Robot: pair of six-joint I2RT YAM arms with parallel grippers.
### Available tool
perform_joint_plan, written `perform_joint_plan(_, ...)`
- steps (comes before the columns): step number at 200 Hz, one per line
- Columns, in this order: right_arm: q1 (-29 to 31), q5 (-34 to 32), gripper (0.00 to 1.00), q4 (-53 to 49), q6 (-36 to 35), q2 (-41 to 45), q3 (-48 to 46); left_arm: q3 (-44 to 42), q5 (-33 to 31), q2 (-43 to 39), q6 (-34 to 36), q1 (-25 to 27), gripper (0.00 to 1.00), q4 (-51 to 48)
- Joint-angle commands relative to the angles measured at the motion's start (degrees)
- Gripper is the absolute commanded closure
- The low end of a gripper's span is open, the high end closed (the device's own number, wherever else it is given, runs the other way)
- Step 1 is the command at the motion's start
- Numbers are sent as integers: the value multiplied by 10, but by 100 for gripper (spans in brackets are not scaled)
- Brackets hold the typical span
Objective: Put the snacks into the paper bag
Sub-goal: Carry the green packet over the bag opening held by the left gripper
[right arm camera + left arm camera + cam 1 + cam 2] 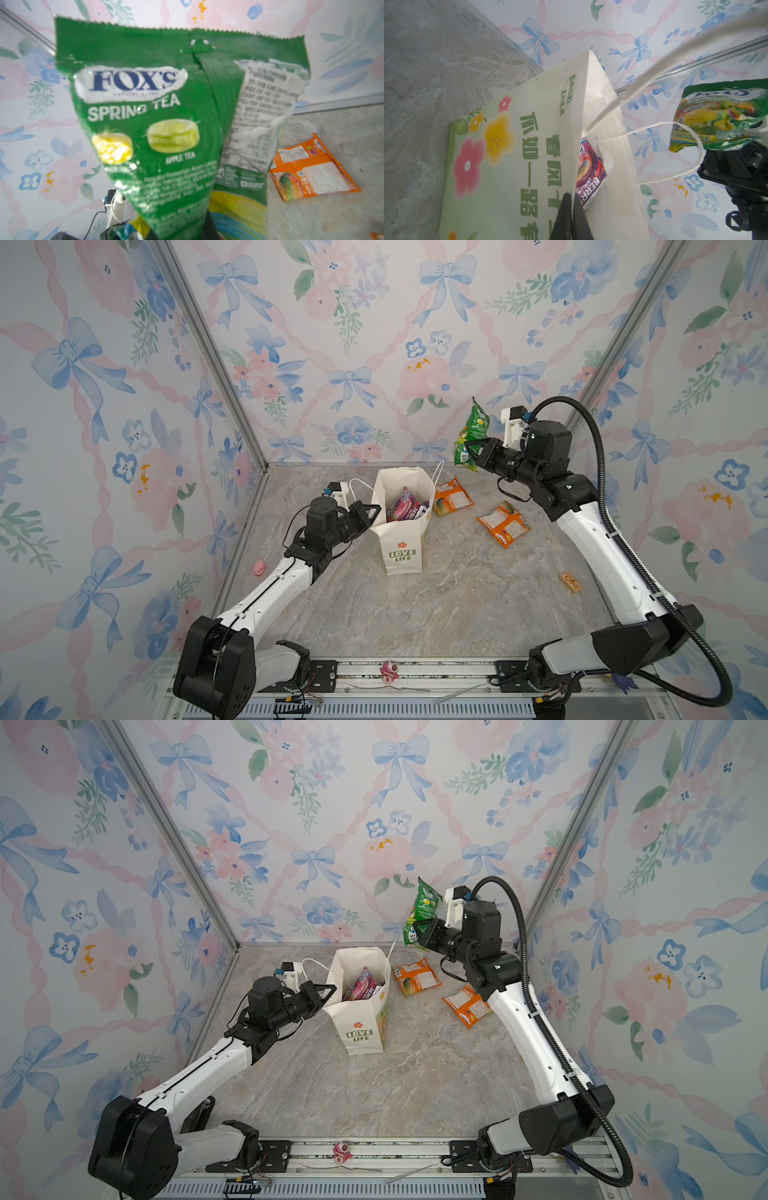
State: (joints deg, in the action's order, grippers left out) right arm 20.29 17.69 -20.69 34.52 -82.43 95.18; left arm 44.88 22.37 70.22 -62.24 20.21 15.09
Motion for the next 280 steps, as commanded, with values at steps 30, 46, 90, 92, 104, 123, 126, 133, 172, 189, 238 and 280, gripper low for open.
perform_joint_plan(30, 83, 27, 100, 45, -54, 27, 57, 9, 4, -7, -5, 0, 100, 33)
perform_joint_plan(46, 110, 27, 100, 35, -60, 9, 84, 16, 5, -5, -5, 0, 100, 33)
perform_joint_plan(90, 163, 19, 100, -8, -54, -65, 160, 28, 3, -3, -4, 6, 100, 34)
perform_joint_plan(92, 164, 18, 100, -11, -52, -69, 162, 29, 2, -3, -4, 6, 100, 34)
perform_joint_plan(104, 171, 12, 100, -30, -43, -90, 181, 31, 0, -3, -4, 7, 100, 34)
perform_joint_plan(123, 181, -1, 100, -70, -38, -120, 215, 31, -4, -4, -3, 9, 100, 33)
perform_joint_plan(126, 182, -4, 100, -78, -38, -121, 220, 31, -4, -5, -4, 9, 100, 34)
perform_joint_plan(133, 186, -9, 100, -95, -38, -141, 233, 31, -6, -5, -4, 10, 100, 34)
perform_joint_plan(172, 199, -46, 100, -189, -28, -182, 290, 32, -10, -4, -4, 11, 100, 34)
perform_joint_plan(189, 202, -49, 100, -232, -25, -202, 315, 33, -12, -2, -5, 12, 100, 34)
perform_joint_plan(238, 212, -86, 100, -287, -24, -226, 331, 33, -11, 6, -8, 16, 100, 39)
perform_joint_plan(280, 211, -109, 100, -324, -26, -250, 340, 33, -11, 7, -8, 17, 100, 41)
